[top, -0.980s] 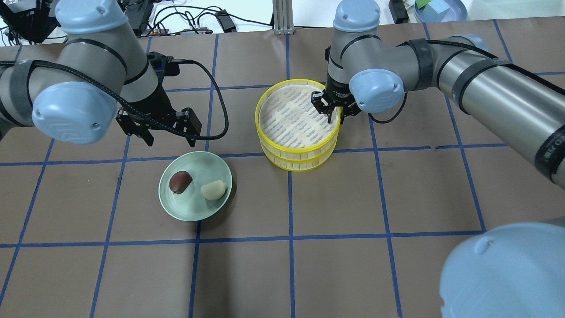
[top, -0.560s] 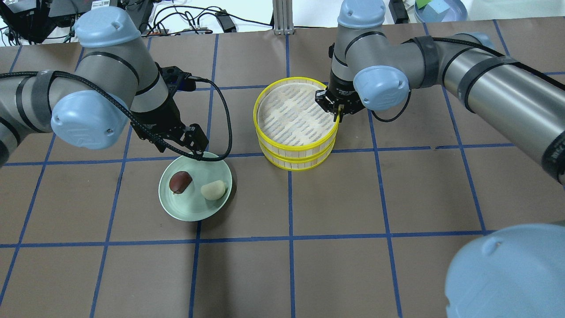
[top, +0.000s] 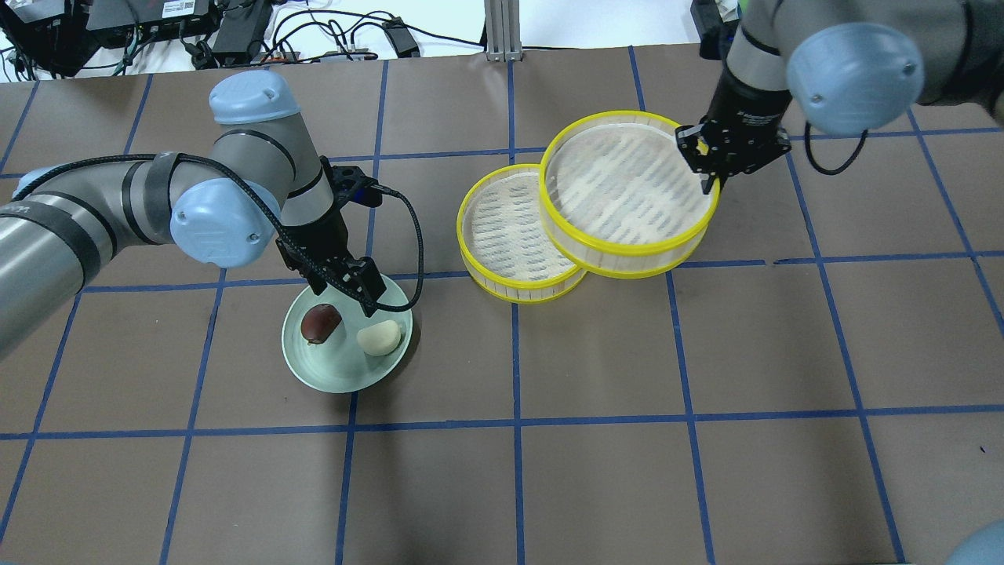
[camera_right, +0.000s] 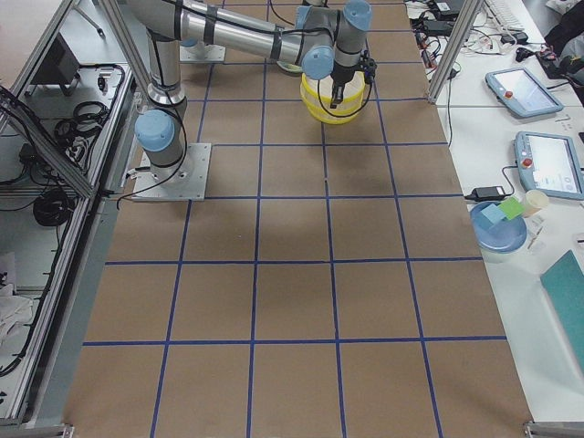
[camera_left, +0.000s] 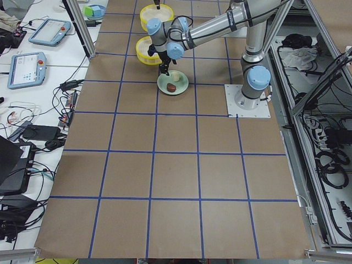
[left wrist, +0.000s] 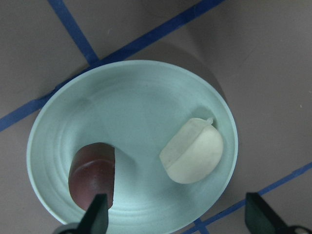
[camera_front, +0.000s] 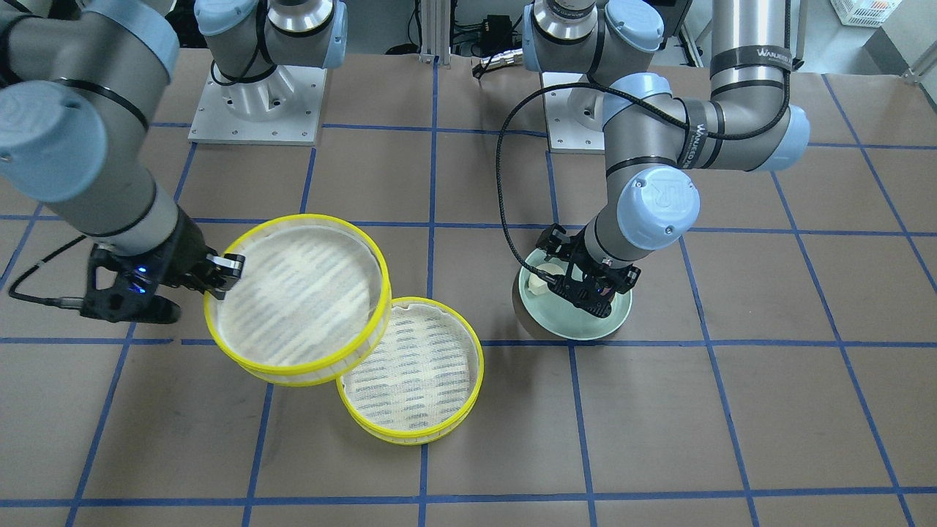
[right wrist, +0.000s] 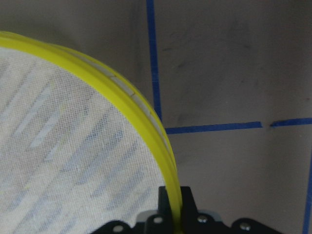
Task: Place buns in different layers of steamer
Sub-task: 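Lift top steamer tier with right gripper while left gripper lowers to white bun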
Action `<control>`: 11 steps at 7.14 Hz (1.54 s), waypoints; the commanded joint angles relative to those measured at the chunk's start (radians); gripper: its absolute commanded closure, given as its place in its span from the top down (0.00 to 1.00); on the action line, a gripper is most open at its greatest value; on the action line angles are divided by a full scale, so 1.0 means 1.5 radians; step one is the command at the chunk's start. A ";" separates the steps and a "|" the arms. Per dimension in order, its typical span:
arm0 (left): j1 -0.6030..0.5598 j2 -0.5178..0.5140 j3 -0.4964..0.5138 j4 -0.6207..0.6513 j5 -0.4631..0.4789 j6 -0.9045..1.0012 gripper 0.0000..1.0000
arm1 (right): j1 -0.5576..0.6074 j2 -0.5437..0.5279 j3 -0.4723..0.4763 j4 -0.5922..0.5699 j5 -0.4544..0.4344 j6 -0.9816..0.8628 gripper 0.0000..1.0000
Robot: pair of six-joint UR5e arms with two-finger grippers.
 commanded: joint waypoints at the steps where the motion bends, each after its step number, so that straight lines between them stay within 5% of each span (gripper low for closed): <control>1: -0.001 -0.037 -0.001 0.019 -0.010 0.002 1.00 | -0.068 -0.067 0.001 0.061 -0.005 -0.092 0.00; 3: -0.001 -0.051 -0.009 0.019 -0.019 0.000 1.00 | -0.069 -0.092 0.004 0.062 -0.051 -0.080 0.00; 8: -0.012 -0.068 -0.011 0.019 -0.049 -0.003 0.97 | -0.067 -0.098 0.012 0.071 -0.044 -0.083 0.00; 9: -0.012 -0.071 -0.011 0.019 -0.038 -0.002 0.88 | -0.067 -0.098 0.012 0.070 -0.044 -0.083 0.00; 10: -0.012 -0.074 -0.011 0.019 -0.038 -0.002 0.65 | -0.067 -0.098 0.012 0.071 -0.044 -0.083 0.00; 11: -0.015 -0.074 -0.012 0.019 -0.037 -0.002 0.28 | -0.067 -0.098 0.012 0.070 -0.043 -0.083 0.00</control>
